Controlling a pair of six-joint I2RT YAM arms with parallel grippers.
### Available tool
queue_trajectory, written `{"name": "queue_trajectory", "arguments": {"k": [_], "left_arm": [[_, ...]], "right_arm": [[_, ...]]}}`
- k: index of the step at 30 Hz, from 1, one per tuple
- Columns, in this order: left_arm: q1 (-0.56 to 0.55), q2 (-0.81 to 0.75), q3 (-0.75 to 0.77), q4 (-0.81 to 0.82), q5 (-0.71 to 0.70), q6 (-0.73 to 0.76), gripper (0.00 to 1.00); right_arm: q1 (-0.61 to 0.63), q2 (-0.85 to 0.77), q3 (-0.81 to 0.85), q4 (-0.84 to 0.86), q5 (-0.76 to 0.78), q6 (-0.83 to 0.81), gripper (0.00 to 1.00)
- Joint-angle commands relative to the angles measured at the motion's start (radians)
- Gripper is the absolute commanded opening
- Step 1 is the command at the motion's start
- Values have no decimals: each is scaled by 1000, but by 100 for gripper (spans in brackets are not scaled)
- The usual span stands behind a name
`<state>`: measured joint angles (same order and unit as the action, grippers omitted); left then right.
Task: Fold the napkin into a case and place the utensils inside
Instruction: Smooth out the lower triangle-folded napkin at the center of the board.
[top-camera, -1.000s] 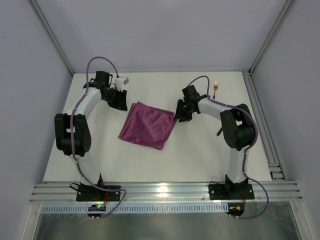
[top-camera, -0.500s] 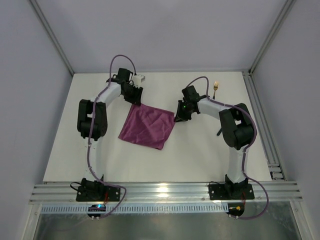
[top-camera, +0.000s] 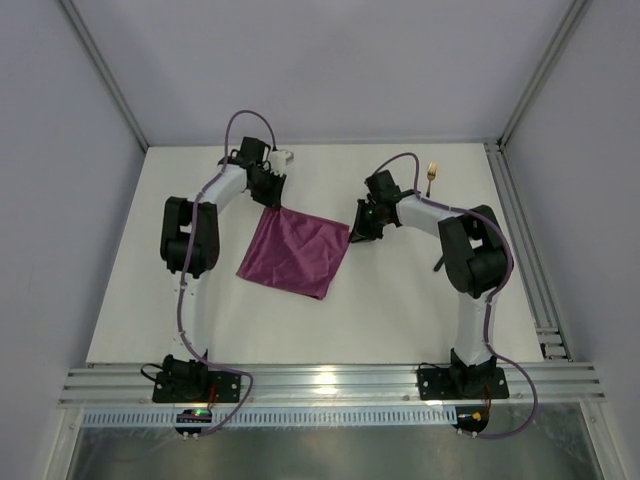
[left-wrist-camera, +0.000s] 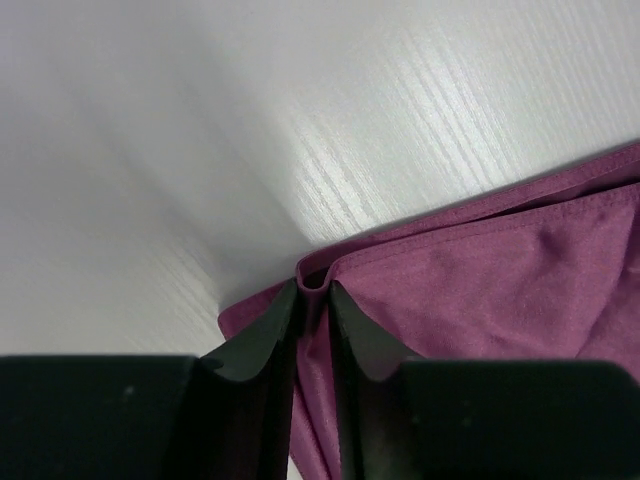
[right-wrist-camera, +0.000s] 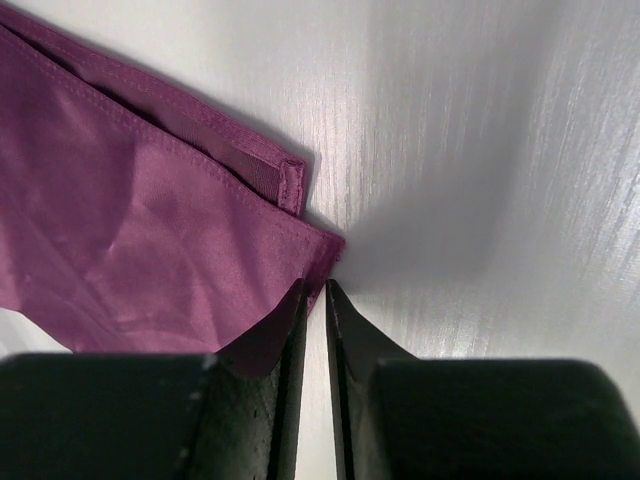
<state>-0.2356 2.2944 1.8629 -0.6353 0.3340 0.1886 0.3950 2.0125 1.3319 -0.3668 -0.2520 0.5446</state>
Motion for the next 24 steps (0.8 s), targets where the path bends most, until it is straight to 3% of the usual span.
{"name": "queue_trajectory", "arguments": {"k": [1,2,5,16,21,24], "left_arm": [[-1,11,47,-1,-12,12,18],[-1,11,47,-3,-9,15,9],[-1,-10,27,-6,5,17,0],[4,-176,-119,25,-23,44,0],[12,-210,-166,28,-27,60,7],[21,-208,-182,23,-33,66,22]], "right_arm": [[-8,31,26,12,5,-6,15],[-11,31,24,14,3,-6,14],[-15,35,30,22,-9,-6,6],[-16,71,148,16,-56,-21,4],[-16,91,188,-8,-56,-31,5],[-16,106,211,-14,-59,-40,9]]}}
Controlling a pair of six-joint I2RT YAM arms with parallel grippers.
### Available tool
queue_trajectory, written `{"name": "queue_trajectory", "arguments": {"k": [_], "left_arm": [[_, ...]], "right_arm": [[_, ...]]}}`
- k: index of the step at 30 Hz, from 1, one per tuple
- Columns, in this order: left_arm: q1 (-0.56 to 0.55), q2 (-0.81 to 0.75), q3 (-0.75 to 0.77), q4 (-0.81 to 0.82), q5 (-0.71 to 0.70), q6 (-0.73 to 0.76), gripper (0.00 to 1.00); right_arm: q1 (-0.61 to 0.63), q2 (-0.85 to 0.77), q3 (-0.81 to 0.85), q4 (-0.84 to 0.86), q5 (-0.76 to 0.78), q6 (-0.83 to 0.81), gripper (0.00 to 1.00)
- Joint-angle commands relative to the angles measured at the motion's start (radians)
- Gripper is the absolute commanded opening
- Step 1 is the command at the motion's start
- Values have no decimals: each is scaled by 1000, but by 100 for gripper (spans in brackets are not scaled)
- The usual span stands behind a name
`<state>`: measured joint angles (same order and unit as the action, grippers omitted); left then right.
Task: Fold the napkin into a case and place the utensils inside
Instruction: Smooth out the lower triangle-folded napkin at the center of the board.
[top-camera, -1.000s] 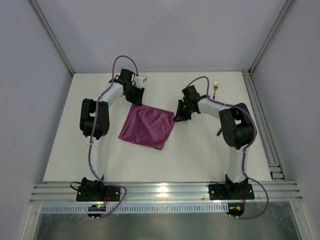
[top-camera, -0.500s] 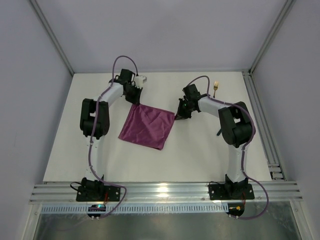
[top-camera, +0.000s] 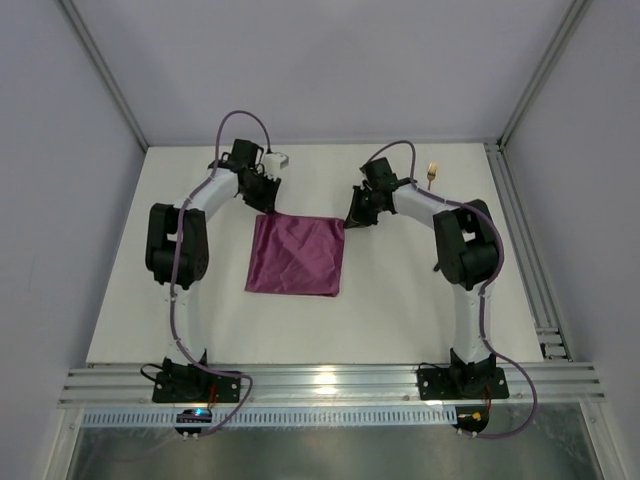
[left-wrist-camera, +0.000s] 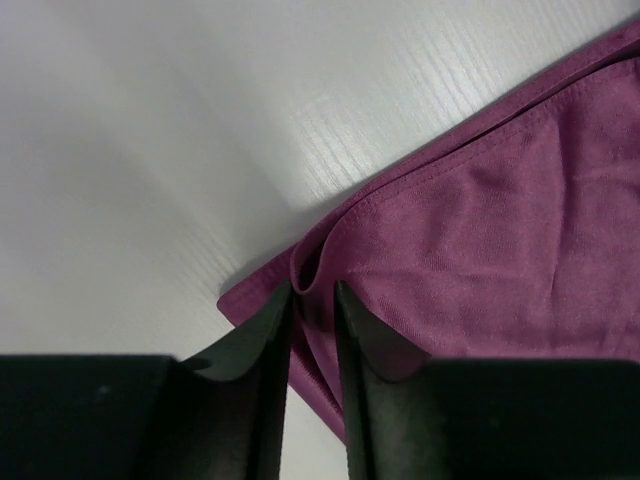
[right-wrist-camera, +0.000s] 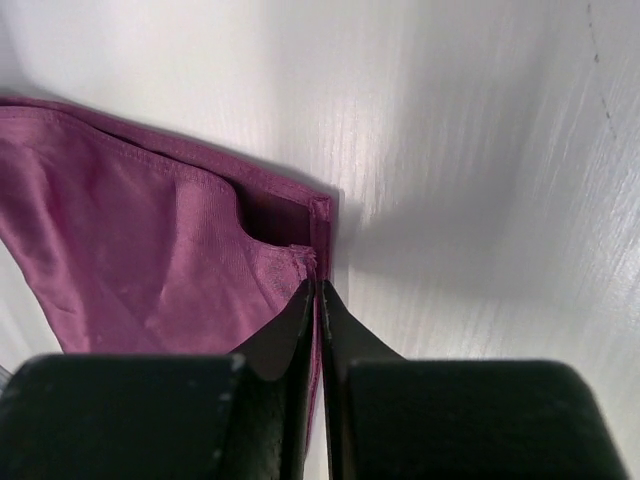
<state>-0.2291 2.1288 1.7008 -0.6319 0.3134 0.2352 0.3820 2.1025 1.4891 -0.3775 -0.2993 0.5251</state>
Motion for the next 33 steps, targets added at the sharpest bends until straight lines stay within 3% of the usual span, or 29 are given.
{"name": "queue_trajectory", "arguments": {"k": [1,3,8,9,13,21,33], "left_arm": [[19,-33,-24,21,-17,18,27],[24,-21,-15,20,-25,7,30],[34,-6,7,23,-27,-7,6],[37,-6,7,23,-27,-7,3],[45,-24,-15,24,-23,-2,0],[79,-96,-82,31,-13,3,2],[125,-141,-193,-2,3,42,9]], "right_arm": [[-2,19,72,-21,-9,-25,10],[-3,19,91,-47,0,-37,15],[-2,-45,76,-87,57,-71,29],[-3,-62,44,-87,63,-83,37],[0,-150,-70,-78,68,-103,50],[95,-300,-329,23,-23,-105,50],[156,-346,-467,120,-44,-42,50]]}}
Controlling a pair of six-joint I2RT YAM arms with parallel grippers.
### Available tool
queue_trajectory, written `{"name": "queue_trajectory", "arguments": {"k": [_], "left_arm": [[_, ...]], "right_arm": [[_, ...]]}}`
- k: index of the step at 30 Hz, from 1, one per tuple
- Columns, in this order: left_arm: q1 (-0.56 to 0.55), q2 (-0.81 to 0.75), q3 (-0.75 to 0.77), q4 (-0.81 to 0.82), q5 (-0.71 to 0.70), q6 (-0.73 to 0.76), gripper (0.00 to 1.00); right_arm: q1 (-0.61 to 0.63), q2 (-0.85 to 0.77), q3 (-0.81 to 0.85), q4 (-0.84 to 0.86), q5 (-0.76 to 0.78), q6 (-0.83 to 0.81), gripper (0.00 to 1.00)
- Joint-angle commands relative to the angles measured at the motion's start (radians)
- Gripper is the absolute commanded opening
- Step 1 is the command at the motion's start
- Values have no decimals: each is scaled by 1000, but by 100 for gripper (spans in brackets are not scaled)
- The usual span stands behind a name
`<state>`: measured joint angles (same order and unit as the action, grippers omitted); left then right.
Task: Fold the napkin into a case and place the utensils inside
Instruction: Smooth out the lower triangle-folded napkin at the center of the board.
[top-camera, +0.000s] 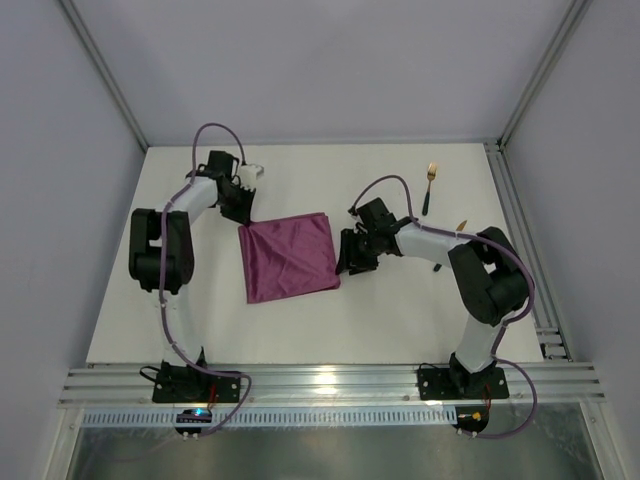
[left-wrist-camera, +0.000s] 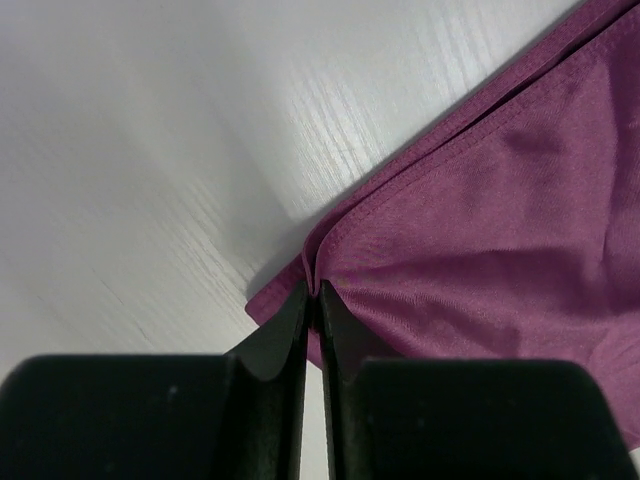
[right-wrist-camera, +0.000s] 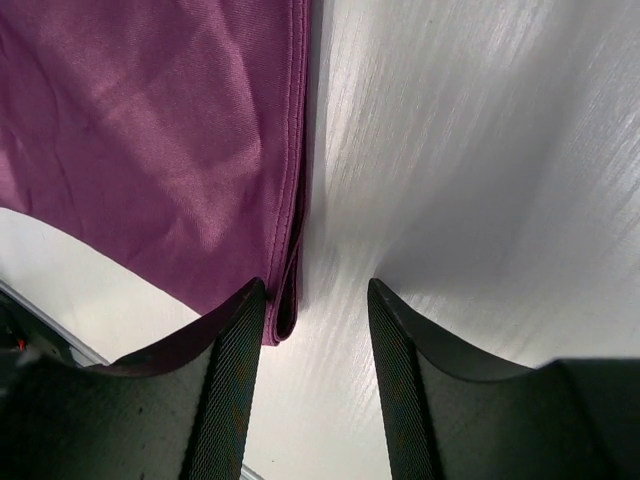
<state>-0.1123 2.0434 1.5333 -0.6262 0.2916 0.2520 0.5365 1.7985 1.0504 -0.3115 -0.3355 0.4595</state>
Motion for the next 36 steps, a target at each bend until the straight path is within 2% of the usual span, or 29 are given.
{"name": "queue_trajectory", "arguments": {"k": [1,6,8,9,11,13,14,15,17,20,22,26,29,32,36], "left_arm": [[10,-60,-28,-6,23,26,9],[25,-101,-62,-1,3,27,10],[29,-120,-71,-6,4,33,11],[31,-126,-82,-10,6,36,14],[33,-140,-96,-13,6,44,18],[31,-152,-114,-12,6,50,17],[34,-152,-119,-13,7,52,16],[36,-149,-122,-17,7,52,8],[43,-147,-125,-24,17,50,0],[56,-149,-131,-33,17,47,0],[63,-149,-133,-36,11,44,6],[108,-149,-139,-24,41,-2,9],[137,-129,-139,-7,122,-37,27],[138,-108,-136,0,146,-66,34],[138,-88,-144,31,141,-82,37]], "right_arm": [[6,-42,-32,58,-14,25,49],[19,-28,-49,87,-34,39,41],[22,-24,-50,94,-39,42,35],[22,-24,-53,94,-37,45,28],[22,-25,-58,100,-34,45,23],[22,-27,-59,101,-37,45,20],[22,-27,-58,101,-37,45,20],[22,-28,-59,101,-39,45,20],[22,-31,-56,100,-37,45,20],[22,-36,-56,101,-34,47,20],[20,-37,-55,97,-27,45,20],[22,-67,-6,22,42,21,25],[22,-97,66,-52,128,-12,33],[22,-96,103,-107,167,-21,38],[22,-83,63,-84,122,2,41]]}}
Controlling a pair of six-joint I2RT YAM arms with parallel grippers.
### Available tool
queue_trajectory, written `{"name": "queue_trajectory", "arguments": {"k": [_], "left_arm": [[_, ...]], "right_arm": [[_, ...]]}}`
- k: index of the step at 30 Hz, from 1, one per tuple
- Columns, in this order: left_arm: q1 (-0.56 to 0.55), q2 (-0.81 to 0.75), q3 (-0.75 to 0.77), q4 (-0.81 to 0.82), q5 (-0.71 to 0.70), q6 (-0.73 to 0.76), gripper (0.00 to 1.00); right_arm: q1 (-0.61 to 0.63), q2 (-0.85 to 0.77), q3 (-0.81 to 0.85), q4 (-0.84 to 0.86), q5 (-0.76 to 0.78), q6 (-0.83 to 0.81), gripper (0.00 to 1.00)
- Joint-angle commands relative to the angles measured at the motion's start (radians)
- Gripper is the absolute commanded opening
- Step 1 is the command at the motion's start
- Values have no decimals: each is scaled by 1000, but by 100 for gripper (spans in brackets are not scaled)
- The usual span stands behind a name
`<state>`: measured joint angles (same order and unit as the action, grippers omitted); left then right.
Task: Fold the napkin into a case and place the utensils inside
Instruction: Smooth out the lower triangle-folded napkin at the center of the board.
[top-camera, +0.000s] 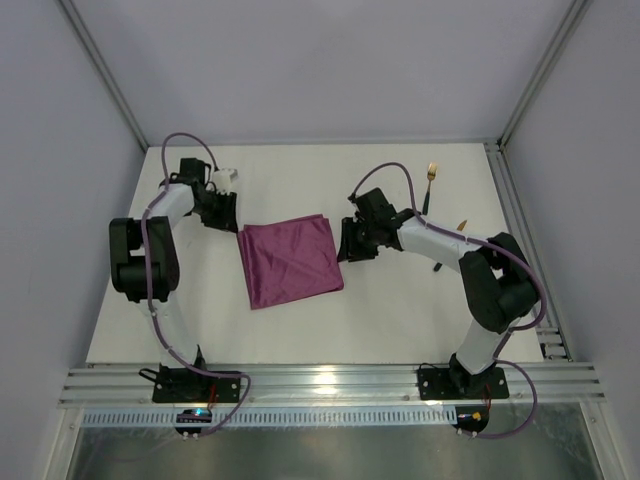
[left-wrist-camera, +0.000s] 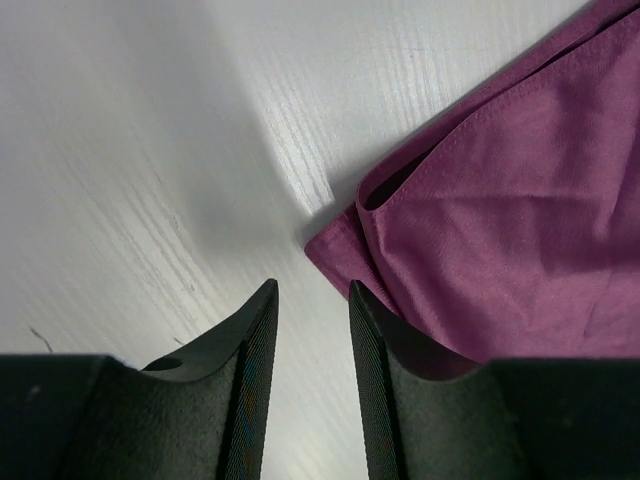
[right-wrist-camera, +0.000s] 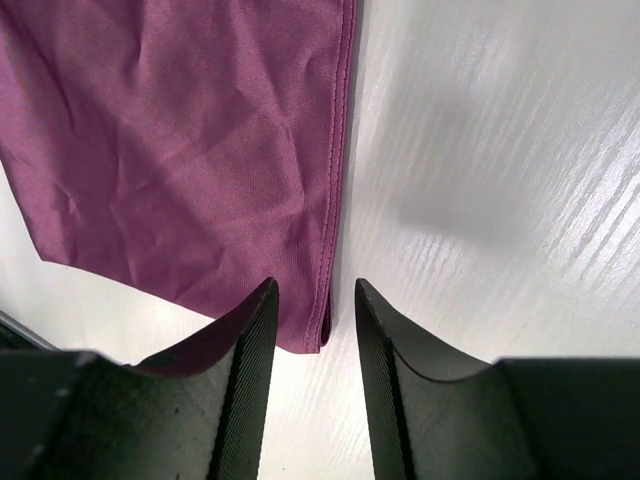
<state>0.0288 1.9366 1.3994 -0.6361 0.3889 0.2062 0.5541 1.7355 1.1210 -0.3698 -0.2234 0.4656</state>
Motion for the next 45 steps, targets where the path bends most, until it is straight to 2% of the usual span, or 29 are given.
{"name": "queue_trajectory", "arguments": {"k": [1,6,10,14,15,18,21,29,31,32,35,39,41,45], "left_arm": [[-3,27,-10,50,42,-36,37],[-3,73,-8,69,44,-48,33],[-3,84,-19,84,70,-53,28],[-3,96,-22,92,70,-60,19],[-3,99,-22,95,73,-63,17],[-3,108,-17,98,79,-68,12],[-6,116,-11,104,73,-73,7],[-18,169,82,95,31,-65,6],[-44,199,131,63,37,-65,5],[-50,212,145,53,39,-65,4],[-63,228,162,42,39,-60,8],[-63,179,156,59,10,-64,20],[-64,142,168,62,4,-67,31],[-78,90,200,56,-13,-68,36]], "right_arm": [[4,-17,-16,-9,3,10,42],[13,7,-76,60,-97,48,43],[15,6,-122,109,-114,73,42],[15,7,-173,137,-131,84,33],[15,7,-178,140,-131,85,26],[13,6,-185,140,-120,77,17],[15,-2,-181,126,-105,64,15],[15,-2,-158,118,-117,47,16],[15,-2,-148,114,-120,44,19],[13,-4,-144,112,-117,39,26],[3,-13,-116,83,-99,18,35],[-60,-7,-44,42,-102,-14,37],[-104,35,34,19,-90,-39,37],[-169,151,193,-30,-94,-48,36]]}}
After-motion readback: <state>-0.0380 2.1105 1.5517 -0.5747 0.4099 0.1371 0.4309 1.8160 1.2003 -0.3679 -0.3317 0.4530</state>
